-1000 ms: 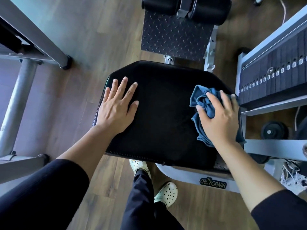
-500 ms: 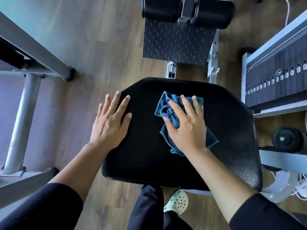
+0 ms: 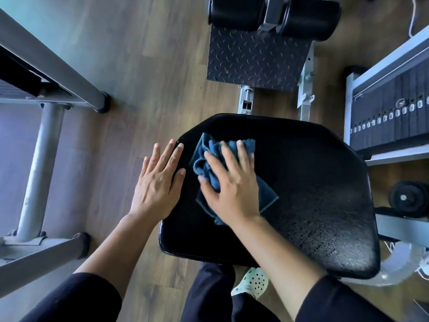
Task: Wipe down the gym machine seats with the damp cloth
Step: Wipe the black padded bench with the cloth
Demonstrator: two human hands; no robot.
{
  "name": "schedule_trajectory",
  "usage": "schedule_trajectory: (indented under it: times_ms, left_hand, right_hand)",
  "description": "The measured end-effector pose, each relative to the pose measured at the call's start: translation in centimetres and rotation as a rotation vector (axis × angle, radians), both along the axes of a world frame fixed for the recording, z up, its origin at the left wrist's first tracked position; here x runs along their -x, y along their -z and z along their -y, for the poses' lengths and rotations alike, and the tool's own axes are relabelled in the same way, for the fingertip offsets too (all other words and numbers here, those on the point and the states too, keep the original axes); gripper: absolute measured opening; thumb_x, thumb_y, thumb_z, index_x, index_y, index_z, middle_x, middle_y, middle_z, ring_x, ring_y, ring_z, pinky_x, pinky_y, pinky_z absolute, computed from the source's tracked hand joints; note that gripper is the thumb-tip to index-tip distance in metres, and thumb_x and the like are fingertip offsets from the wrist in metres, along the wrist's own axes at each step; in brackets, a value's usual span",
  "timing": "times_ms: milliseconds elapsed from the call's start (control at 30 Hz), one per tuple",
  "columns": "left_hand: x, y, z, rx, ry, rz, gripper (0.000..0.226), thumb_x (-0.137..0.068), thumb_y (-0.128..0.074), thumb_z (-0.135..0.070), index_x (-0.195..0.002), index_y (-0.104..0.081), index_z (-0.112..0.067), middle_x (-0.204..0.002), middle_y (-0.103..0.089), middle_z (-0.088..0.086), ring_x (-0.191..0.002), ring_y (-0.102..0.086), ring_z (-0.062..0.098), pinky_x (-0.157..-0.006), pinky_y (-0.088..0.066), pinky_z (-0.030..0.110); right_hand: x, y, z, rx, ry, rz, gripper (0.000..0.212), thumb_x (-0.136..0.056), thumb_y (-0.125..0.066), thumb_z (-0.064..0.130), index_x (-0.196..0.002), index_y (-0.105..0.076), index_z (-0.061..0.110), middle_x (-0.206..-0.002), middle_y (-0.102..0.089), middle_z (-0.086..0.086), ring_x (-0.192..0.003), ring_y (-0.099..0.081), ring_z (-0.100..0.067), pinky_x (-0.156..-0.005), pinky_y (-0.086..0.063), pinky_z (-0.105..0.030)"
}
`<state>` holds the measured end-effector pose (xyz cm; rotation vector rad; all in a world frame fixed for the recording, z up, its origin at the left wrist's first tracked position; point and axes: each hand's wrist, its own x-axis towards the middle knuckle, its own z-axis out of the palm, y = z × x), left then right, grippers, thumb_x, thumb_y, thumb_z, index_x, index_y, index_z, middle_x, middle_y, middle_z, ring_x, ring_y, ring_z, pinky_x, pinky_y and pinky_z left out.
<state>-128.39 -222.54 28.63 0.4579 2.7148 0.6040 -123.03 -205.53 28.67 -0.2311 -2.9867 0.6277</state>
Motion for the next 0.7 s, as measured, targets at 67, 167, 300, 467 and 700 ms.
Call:
schedule_trajectory:
  times_ms: [67, 167, 300, 467, 700]
  left_hand:
    - [-0.6, -0.2, 0.4, -0.001, -0.02, 0.013, 0.055, -0.097, -0.022, -0.045, -0.151, -0.016, -0.035, -0.157, -0.009, -0.016, -0.146, 0.004, 0.015, -0.119, -0.004, 0.04]
    - [-2.2, -0.9, 0.5, 0.015, -0.067, 0.03, 0.055, -0.098, -0.022, -0.045, -0.151, -0.017, -0.033, -0.157, -0.014, -0.011, -0.147, 0.0, 0.02, -0.119, -0.006, 0.043]
    - [-4.8, -2.0, -0.9, 0.068, -0.156, 0.055, 0.053, -0.101, -0.028, -0.039, -0.151, -0.018, -0.027, -0.159, -0.015, -0.001, -0.147, -0.002, 0.025, -0.119, -0.006, 0.045]
    - [-7.3, -3.5, -3.8, 0.146, -0.261, 0.056, 0.058, -0.096, -0.018, -0.05, -0.148, -0.029, -0.027, -0.158, -0.016, 0.006, -0.147, 0.0, 0.025, -0.117, 0.003, 0.045]
    - [-8.2, -5.6, -6.9, 0.241, -0.264, -0.037, 0.057, -0.091, -0.029, -0.061, -0.115, -0.058, -0.018, -0.111, -0.057, 0.005, -0.109, -0.046, 0.027, -0.099, -0.031, 0.044]
  right_hand:
    - [-2.1, -0.7, 0.8, 0.015, -0.011, 0.036, 0.051, -0.088, -0.051, 0.046, -0.133, -0.054, 0.023, -0.144, -0.045, -0.009, -0.142, -0.023, -0.035, -0.113, -0.021, -0.056]
    - [-4.8, -1.5, 0.8, 0.022, -0.027, 0.101, 0.056, -0.091, -0.045, 0.052, -0.14, -0.045, 0.026, -0.149, -0.038, -0.008, -0.144, -0.016, -0.033, -0.115, -0.018, -0.055]
    - [-6.0, -2.3, 0.0, 0.1, -0.06, 0.171, 0.061, -0.096, -0.025, 0.057, -0.15, -0.021, 0.03, -0.159, -0.013, -0.003, -0.147, 0.002, -0.027, -0.118, -0.005, -0.052]
    - [-6.5, -3.4, -0.7, 0.189, 0.08, 0.203, 0.07, -0.098, -0.022, 0.052, -0.152, -0.006, 0.011, -0.159, 0.0, -0.014, -0.147, -0.003, -0.027, -0.118, -0.01, -0.046]
    - [-6.8, -4.9, -1.0, -0.095, 0.405, 0.301, 0.061, -0.085, -0.058, 0.05, -0.125, -0.052, 0.005, -0.097, -0.064, -0.012, -0.084, -0.057, -0.032, -0.073, -0.042, -0.044]
